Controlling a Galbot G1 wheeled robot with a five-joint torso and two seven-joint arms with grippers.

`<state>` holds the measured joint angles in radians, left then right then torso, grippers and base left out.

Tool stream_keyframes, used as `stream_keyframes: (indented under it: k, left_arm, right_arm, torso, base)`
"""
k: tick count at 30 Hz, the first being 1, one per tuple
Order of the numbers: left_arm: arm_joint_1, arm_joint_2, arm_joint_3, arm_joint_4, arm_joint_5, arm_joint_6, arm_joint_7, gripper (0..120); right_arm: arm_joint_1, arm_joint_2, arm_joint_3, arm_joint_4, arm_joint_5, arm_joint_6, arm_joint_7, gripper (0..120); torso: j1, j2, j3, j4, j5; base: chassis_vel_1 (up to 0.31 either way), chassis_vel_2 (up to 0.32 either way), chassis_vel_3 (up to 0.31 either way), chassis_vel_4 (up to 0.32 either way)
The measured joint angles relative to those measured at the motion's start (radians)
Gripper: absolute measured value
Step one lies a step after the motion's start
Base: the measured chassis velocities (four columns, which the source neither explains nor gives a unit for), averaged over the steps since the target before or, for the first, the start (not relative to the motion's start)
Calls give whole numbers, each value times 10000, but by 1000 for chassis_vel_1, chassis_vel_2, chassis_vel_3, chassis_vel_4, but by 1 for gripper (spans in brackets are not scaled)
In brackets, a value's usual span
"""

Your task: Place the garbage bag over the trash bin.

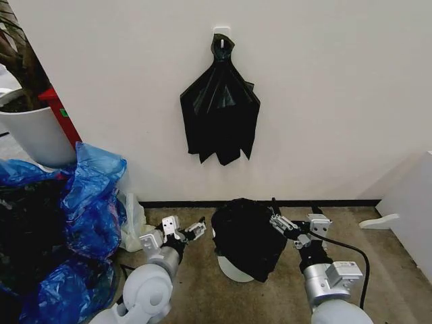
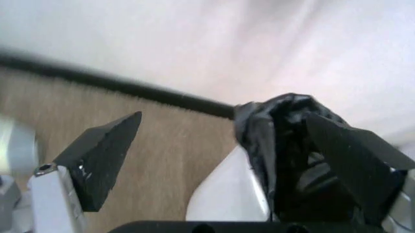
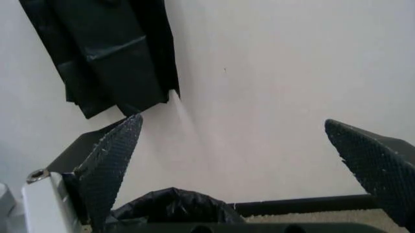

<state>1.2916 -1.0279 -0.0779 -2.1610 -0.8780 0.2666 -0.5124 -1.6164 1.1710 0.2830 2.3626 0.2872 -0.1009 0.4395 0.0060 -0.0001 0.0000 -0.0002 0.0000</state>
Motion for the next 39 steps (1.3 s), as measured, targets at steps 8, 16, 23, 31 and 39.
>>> stream_keyframes:
  k: [8, 16, 23, 31, 39]
  left_arm:
    - [-517, 491, 577, 651, 2006, 61, 1971, 100]
    - [-1324, 81, 1237, 1298, 1298, 778, 1552, 100]
    - [-1507, -1079, 982, 1744, -247, 488, 1044, 100]
    - [-967, -1882, 111, 2081, -1607, 496, 900, 100]
    - [-1243, -2226, -54, 3072, -2998, 626, 1534, 98]
  right_arm:
    - [45, 31, -81, -153, 96, -12, 35, 100]
    - [37, -5, -67, -333, 264, -125, 143, 100]
    - [240, 39, -134, -576, 354, -239, 214, 100]
    - [324, -106, -148, -784, 508, -321, 261, 100]
    - [570, -144, -172, -1104, 621, -376, 293, 100]
  torso:
    - [0, 0, 0, -1, 1]
    - [0, 0, 0, -3, 0]
    - [0, 0, 0, -1, 1]
    - [-1, 0, 0, 1, 2]
    - [-1, 0, 0, -1, 1]
  base:
    - [0, 0, 0, 0]
    - [0, 0, 0, 0]
    - [0, 0, 0, 0]
    - [0, 0, 0, 0]
    - [0, 0, 0, 0]
